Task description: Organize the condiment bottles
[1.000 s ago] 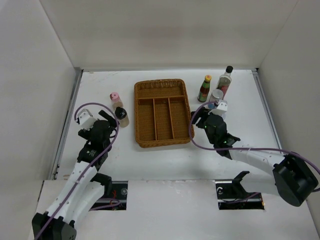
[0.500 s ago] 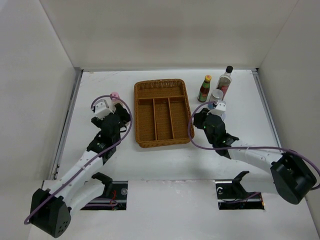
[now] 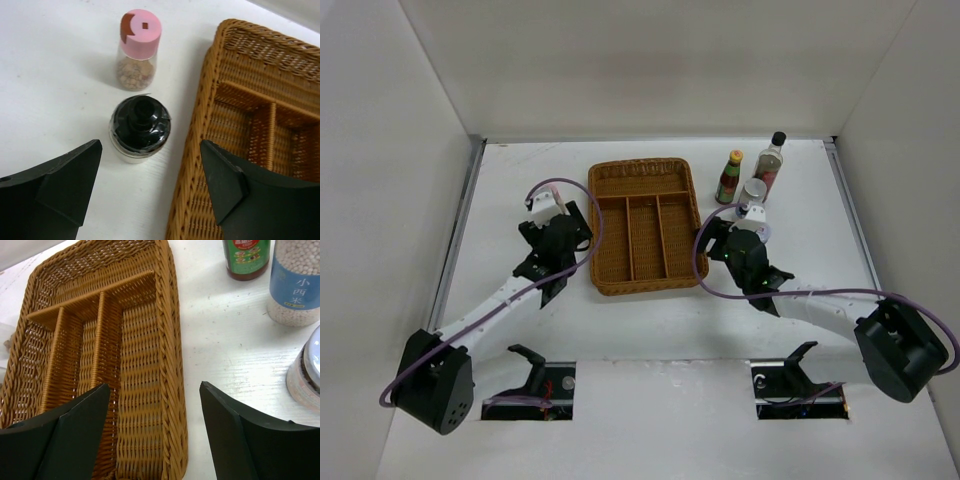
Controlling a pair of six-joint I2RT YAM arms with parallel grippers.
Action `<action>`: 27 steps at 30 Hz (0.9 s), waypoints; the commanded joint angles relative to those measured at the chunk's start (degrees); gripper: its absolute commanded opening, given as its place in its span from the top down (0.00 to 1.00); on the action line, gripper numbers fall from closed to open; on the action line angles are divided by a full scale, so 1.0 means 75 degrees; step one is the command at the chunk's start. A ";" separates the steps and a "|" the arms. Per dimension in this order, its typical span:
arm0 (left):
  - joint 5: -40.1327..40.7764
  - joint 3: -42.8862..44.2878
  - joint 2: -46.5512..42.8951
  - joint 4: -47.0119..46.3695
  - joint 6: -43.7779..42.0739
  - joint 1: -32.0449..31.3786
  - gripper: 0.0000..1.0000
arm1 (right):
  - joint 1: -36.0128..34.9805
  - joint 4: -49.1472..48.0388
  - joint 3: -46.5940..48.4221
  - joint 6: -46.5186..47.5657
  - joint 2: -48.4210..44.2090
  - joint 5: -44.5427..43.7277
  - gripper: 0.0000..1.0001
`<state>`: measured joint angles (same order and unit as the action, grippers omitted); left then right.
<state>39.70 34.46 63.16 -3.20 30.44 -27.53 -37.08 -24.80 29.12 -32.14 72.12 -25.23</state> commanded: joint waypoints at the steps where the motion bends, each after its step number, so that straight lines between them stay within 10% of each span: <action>1: 0.0495 0.0398 0.0087 0.0005 -0.0132 0.0009 0.20 | 0.0040 -0.0420 0.0277 0.0043 0.0052 0.0189 0.20; 12: 0.0285 0.0737 0.1364 -0.0603 -0.0226 0.0442 0.24 | 0.0040 -0.0491 0.0300 0.0090 0.0122 0.0224 0.18; 22: 0.0331 0.0749 0.1260 -0.0792 -0.0472 0.0384 0.63 | 0.0005 -0.0549 0.0242 0.0172 -0.0053 0.0177 0.18; 27: 0.0811 0.1006 0.0357 -0.0850 -0.0776 -0.0224 0.65 | -0.0019 -0.0549 0.0231 0.0184 -0.0170 0.0166 0.18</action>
<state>42.39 37.74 71.33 -5.26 26.87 -26.68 -37.10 -25.02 29.19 -31.38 72.69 -23.94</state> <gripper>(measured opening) 0.564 0.820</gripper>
